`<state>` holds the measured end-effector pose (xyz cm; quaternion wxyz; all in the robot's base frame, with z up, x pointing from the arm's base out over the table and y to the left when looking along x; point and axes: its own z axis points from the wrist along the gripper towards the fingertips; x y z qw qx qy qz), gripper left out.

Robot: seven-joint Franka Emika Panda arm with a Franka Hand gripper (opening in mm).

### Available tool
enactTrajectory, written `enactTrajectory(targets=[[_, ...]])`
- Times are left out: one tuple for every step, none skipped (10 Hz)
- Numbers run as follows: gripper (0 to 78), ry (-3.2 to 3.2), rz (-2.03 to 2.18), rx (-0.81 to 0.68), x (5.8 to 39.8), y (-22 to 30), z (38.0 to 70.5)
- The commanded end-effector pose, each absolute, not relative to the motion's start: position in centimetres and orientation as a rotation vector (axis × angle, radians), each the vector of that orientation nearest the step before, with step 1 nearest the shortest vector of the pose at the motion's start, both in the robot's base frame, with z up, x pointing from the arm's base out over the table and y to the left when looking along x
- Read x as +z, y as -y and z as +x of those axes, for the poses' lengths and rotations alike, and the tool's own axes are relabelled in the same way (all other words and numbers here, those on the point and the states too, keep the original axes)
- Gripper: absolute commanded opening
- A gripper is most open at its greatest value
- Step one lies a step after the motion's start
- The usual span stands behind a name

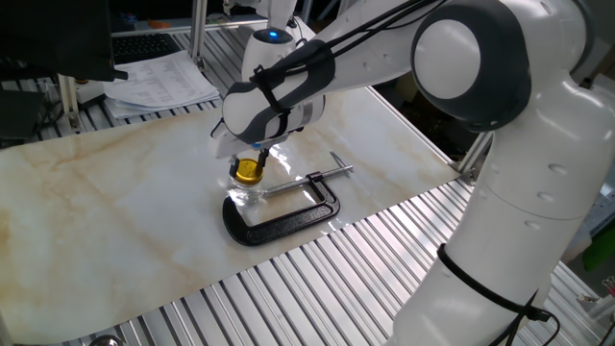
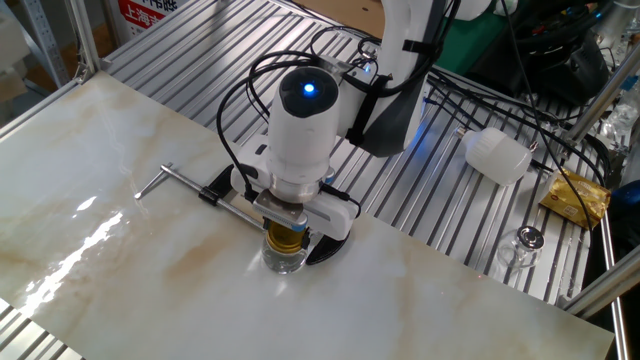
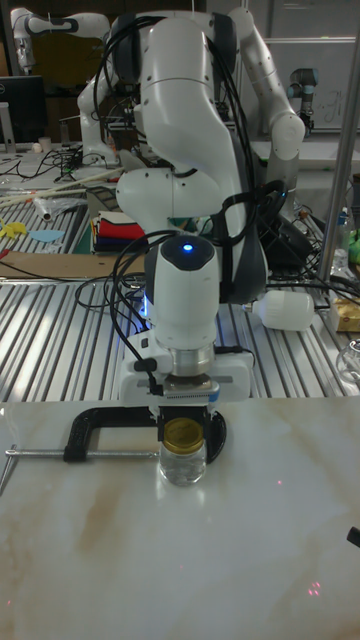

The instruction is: Screw the lid onto the jar

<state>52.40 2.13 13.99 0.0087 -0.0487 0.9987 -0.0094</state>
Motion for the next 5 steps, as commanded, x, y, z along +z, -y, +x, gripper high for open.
enactTrajectory(targets=[[1.1, -3.139, 0.012, -0.031, 14.09, -2.15, 52.51], [1.1, -3.147, 0.078, -0.027, 14.09, -2.15, 52.51], [1.1, -3.147, 0.123, -0.029, 14.09, -2.15, 52.51], [1.1, -3.147, 0.162, -0.029, 14.09, -2.15, 52.51], [1.1, -3.144, 0.206, -0.029, 14.09, -2.15, 52.51]])
